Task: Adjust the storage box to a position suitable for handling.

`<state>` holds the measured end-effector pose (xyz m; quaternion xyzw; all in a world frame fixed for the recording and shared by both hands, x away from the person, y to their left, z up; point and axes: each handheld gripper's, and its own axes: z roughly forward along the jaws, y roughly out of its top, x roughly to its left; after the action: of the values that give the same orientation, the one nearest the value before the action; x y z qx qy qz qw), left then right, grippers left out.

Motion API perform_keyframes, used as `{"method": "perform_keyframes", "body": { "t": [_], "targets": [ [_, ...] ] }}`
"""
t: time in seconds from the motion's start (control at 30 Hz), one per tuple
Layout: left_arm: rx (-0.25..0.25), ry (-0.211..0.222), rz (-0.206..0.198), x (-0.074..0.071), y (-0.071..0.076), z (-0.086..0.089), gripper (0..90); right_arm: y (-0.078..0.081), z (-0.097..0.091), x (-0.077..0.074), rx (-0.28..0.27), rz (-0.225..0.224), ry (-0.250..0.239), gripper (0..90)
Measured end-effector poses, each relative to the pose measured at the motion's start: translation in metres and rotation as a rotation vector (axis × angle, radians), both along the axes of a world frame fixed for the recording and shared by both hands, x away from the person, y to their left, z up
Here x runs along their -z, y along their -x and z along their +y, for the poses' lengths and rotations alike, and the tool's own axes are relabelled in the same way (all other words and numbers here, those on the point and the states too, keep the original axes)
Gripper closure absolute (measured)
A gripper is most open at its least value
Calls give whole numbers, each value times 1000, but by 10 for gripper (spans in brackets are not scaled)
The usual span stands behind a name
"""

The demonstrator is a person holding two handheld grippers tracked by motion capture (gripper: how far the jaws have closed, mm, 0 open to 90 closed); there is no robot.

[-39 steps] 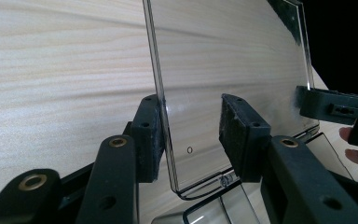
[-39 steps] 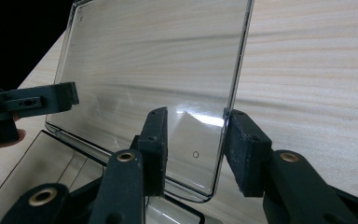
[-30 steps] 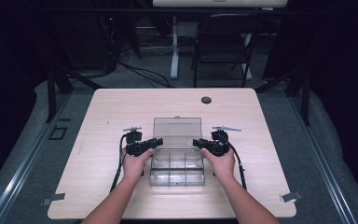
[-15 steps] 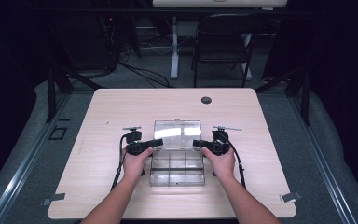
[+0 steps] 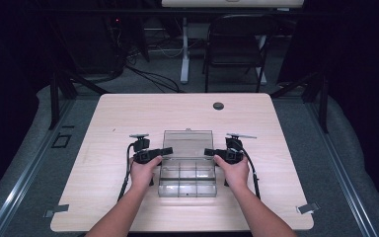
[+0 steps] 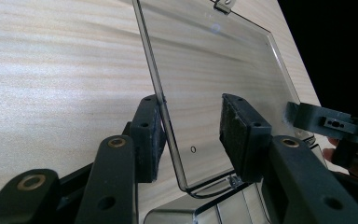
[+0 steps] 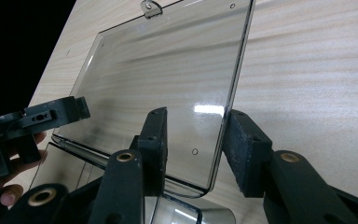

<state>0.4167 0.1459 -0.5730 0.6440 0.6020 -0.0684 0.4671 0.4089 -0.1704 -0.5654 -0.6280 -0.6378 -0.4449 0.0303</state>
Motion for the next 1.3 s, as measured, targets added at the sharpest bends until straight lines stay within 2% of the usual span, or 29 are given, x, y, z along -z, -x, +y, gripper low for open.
{"method": "perform_keyframes", "body": {
  "t": [0.23,0.4,0.67,0.7,0.73,1.1,1.3],
  "targets": [
    [1,-11,17,-1,0,0,590,-1,-1,0,-1,14,-5,609],
    [4,-11,40,1,-2,1,578,-2,-2,2,10,50,-21,600],
    [-5,-5,55,4,-3,0,554,-2,-2,5,17,91,-44,576],
    [-7,-24,61,3,-3,0,552,-2,-2,5,17,91,-48,576],
    [-4,-9,59,4,-3,1,551,-2,-2,6,21,95,-54,574],
    [-5,-20,55,4,-3,1,549,-2,-2,5,17,96,-50,571],
    [-8,-22,51,3,-3,2,553,-1,-1,4,25,84,-23,570]
  ]
}}
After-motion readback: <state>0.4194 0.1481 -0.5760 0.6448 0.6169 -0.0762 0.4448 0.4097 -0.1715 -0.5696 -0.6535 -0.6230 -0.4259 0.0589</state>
